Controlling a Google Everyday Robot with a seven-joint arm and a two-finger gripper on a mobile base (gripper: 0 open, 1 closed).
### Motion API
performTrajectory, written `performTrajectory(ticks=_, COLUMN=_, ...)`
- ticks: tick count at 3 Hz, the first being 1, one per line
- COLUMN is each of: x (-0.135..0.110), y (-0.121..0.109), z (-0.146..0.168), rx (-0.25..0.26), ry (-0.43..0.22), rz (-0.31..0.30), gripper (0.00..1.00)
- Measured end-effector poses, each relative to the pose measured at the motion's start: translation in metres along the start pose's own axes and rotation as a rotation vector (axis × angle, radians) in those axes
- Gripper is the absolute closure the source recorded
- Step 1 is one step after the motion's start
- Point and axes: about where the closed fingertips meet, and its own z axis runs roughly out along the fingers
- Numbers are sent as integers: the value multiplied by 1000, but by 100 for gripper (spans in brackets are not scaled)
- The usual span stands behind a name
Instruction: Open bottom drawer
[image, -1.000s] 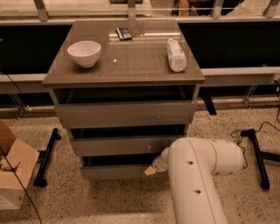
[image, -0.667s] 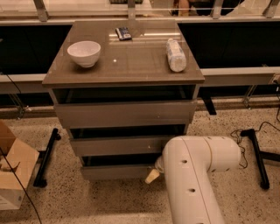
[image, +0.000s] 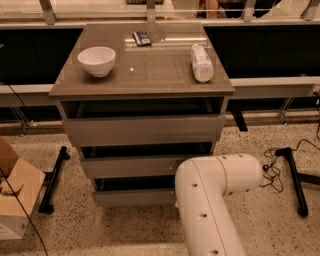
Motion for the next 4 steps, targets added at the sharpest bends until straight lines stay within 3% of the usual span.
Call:
performTrajectory(ticks=1, x=-1, y=1, z=-6, rx=0, ry=0, rz=0, gripper=74)
performTrajectory(ticks=2, x=-2, y=1, z=-9, rx=0, ry=0, rz=0, gripper=60)
performTrajectory(ticks=3, x=-2, y=1, z=-11, rx=0, ry=0, rz=0, gripper=29)
performTrajectory(ticks=4, x=-3, y=2, z=-13, rx=0, ry=0, rz=0, gripper=6)
